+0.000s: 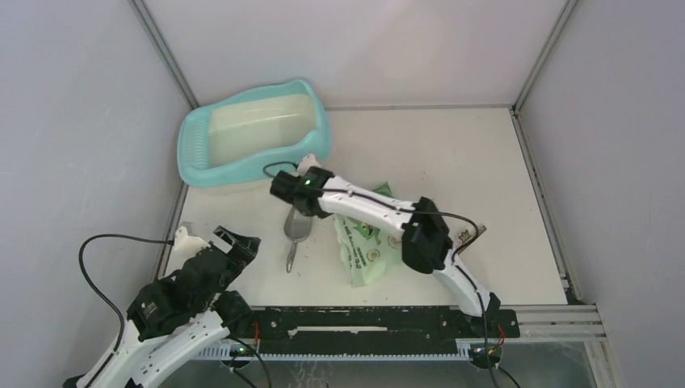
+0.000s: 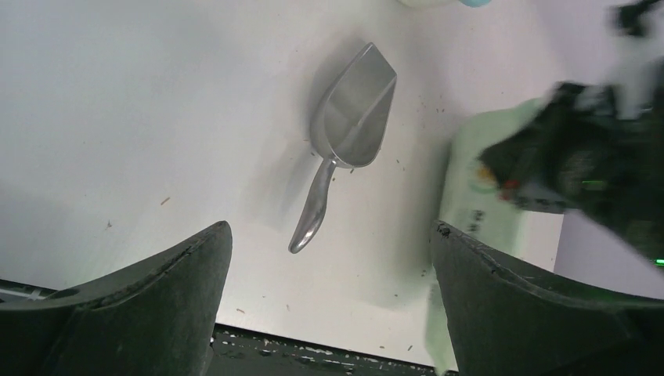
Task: Fill the litter box with clean litter
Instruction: Adjust the cat litter bag at the center of the board.
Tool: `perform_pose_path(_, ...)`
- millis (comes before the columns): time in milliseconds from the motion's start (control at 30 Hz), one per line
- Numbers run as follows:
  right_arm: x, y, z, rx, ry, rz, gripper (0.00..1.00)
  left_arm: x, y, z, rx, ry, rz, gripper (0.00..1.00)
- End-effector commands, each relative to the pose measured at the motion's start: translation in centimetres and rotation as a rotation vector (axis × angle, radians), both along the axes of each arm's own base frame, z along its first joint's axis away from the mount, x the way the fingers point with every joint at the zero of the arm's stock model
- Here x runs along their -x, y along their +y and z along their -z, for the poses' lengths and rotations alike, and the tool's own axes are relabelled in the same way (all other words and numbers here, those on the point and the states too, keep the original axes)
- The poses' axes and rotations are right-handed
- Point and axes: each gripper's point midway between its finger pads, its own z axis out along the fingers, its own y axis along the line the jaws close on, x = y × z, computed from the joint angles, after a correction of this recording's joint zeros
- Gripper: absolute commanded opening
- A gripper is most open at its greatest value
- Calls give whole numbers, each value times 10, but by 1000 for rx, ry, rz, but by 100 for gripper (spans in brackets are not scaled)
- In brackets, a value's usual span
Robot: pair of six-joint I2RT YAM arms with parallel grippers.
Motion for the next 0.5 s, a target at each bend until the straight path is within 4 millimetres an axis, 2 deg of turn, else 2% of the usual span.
perform_pose_path(0, -27, -49, -135, -219, -202, 91, 0, -8, -7, -23, 16, -49, 19, 100)
perform_pose_path(133, -37, -103, -206, -316, -337, 192, 0, -12, -17, -21, 14, -42, 46, 100)
perform_pose_path(200, -40, -128, -229, -351, -389, 242, 0, -14, -23, -19, 13, -36, 63, 100)
perform_pose_path(367, -44, -162, -276, -462, -490, 317, 0, -19, -35, -19, 4, -26, 101, 100)
perform_pose_path(467, -48, -179, -287, -515, -504, 380, 0, -22, -42, -21, -5, -20, 124, 100)
